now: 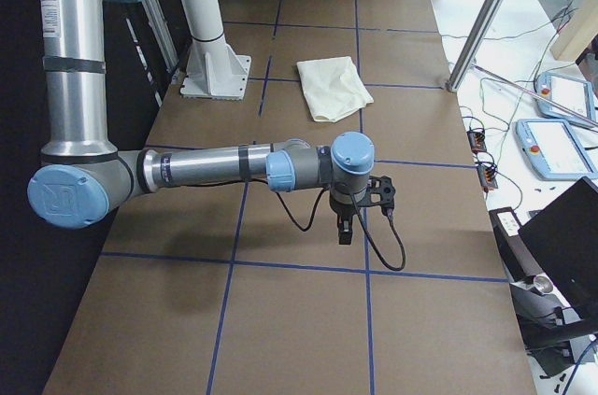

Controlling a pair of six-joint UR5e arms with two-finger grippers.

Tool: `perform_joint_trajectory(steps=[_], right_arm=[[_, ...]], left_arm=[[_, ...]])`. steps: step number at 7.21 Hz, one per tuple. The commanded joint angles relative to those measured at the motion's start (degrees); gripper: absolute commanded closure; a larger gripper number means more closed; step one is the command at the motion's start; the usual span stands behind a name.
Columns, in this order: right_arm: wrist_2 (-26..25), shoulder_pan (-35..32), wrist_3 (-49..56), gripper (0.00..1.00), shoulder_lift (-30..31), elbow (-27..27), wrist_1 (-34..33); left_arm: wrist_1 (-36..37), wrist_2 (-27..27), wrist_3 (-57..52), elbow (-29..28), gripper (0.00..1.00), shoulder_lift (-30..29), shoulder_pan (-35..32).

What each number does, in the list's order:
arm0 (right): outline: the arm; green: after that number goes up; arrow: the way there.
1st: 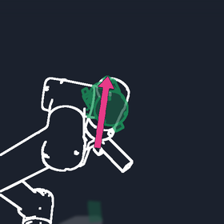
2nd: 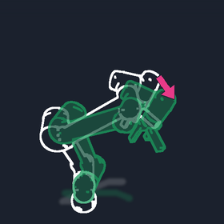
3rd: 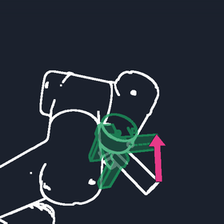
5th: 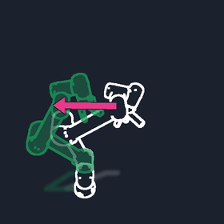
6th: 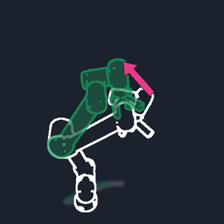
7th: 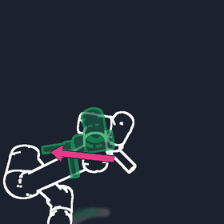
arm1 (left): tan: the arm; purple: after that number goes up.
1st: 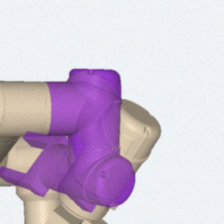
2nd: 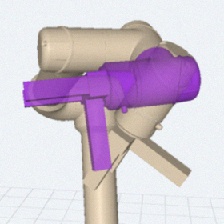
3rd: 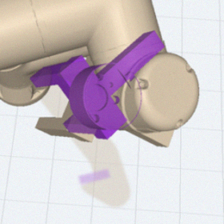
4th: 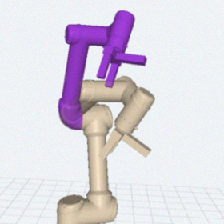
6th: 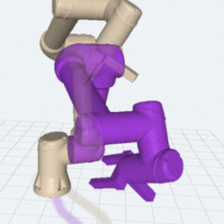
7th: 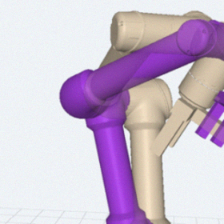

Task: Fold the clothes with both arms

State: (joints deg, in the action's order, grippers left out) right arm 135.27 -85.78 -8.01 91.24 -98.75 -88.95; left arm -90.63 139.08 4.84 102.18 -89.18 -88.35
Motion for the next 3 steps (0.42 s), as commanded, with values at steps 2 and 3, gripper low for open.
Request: perform_joint_trajectory(steps=[2,3], right_arm=[[1.2,-0.1,-0.2,0.0,2.8,-0.8,0.1],[1.7,-0.1,-0.3,0.0,2.5,-1.8,0.1]], left_arm=[[-0.3,-1.7,0.4,1.4,0.0,-0.1,-0.1],[-0.7,-2.6,0.0,0.9,0.0,0.1,-0.2]])
